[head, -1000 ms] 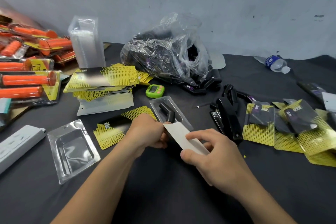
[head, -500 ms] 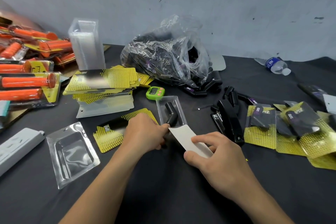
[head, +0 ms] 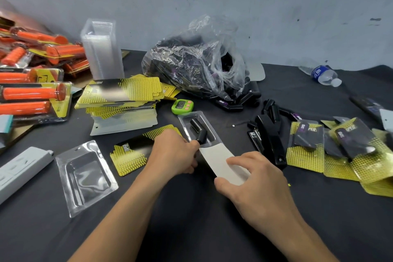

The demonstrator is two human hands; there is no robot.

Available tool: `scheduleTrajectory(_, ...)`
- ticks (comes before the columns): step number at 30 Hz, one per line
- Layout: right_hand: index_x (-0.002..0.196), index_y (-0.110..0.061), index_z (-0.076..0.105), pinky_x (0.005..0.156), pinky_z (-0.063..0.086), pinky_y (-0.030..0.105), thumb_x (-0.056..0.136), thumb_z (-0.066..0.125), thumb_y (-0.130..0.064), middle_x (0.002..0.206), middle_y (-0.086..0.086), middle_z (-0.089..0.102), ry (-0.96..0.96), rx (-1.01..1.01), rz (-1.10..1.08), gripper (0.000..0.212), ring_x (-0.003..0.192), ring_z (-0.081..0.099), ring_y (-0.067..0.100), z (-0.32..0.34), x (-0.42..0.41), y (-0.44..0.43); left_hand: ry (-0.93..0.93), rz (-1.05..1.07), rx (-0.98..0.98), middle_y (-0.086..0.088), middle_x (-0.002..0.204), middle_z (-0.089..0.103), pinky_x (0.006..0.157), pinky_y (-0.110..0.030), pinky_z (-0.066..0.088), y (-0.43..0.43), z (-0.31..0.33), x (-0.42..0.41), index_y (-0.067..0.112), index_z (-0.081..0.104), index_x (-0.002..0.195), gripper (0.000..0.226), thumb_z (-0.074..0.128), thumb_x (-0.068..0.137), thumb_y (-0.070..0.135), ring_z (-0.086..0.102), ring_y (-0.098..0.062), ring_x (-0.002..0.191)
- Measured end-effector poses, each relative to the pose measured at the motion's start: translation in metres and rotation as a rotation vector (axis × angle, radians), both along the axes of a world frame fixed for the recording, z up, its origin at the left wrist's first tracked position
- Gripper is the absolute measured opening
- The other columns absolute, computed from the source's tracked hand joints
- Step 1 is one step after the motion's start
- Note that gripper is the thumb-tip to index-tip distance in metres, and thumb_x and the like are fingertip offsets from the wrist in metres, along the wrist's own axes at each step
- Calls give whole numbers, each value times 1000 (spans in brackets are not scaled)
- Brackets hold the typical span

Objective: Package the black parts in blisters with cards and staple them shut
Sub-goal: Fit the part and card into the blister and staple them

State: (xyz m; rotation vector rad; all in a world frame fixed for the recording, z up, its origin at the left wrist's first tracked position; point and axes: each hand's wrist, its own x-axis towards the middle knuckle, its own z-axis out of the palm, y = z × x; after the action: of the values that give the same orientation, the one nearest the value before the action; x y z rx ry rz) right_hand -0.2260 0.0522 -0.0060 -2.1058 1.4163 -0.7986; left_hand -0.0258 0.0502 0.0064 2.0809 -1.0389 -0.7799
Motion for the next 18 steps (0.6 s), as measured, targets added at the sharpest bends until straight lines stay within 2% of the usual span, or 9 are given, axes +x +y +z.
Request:
scheduleTrajectory(2, 114, -36, 75, 77, 33, -5, 53, 55, -78, 105, -35, 52, -13, 6, -5, 76, 95, 43, -30, -1, 1, -1, 59, 20, -19, -7, 58, 73, 52, -25, 57, 0, 0, 0, 1, 74, 69, 36, 61, 94, 23, 72, -22, 51)
scheduleTrajectory(5, 114, -35, 75, 75, 34, -5, 55, 55, -77, 103, -34, 52, -18, 18, -16, 75, 96, 42, -32, -3, 0, -4, 132, 36, -43, -12, 59, 72, 46, -24, 53, 0, -1, -2, -1, 74, 69, 32, 62, 90, 18, 71, -25, 50)
scheduleTrajectory(7, 114, -36, 75, 68, 37, -1, 55, 53, -77, 102, -31, 52, 12, 23, -24, 76, 90, 47, -25, -3, 0, -4, 152, 37, -44, -13, 59, 72, 46, -23, 51, 0, 0, -4, -3, 73, 69, 30, 61, 88, 17, 70, -26, 48)
scheduleTrajectory(10, 114, -36, 75, 64, 34, 3, 56, 51, -76, 102, -28, 52, 60, 14, -48, 75, 84, 51, -3, -5, 1, -4, 173, 38, -40, -14, 59, 72, 45, -23, 50, 0, 1, -5, -5, 73, 72, 29, 61, 89, 16, 69, -26, 47)
scheduleTrajectory(13, 115, -35, 74, 65, 34, 10, 58, 51, -75, 106, -24, 54, 117, -9, -70, 73, 86, 51, 3, -7, 2, -3, 170, 22, -42, -13, 59, 72, 44, -22, 50, 1, 2, -6, -5, 73, 73, 29, 61, 90, 15, 70, -25, 48)
scheduleTrajectory(15, 117, -35, 73, 68, 38, 22, 59, 51, -73, 110, -21, 56, 159, -9, -77, 73, 89, 55, 8, -9, 4, -3, 142, 2, -35, -12, 58, 72, 44, -21, 50, 2, 3, -7, -4, 73, 72, 29, 60, 90, 16, 71, -23, 49)
scheduleTrajectory(18, 117, -36, 72, 71, 38, 27, 59, 52, -70, 108, -18, 55, 214, -1, -82, 70, 95, 61, 12, -10, 6, -2, 81, -36, -25, -8, 58, 72, 44, -20, 50, 3, 4, -7, -2, 74, 71, 29, 59, 86, 18, 69, -20, 47)
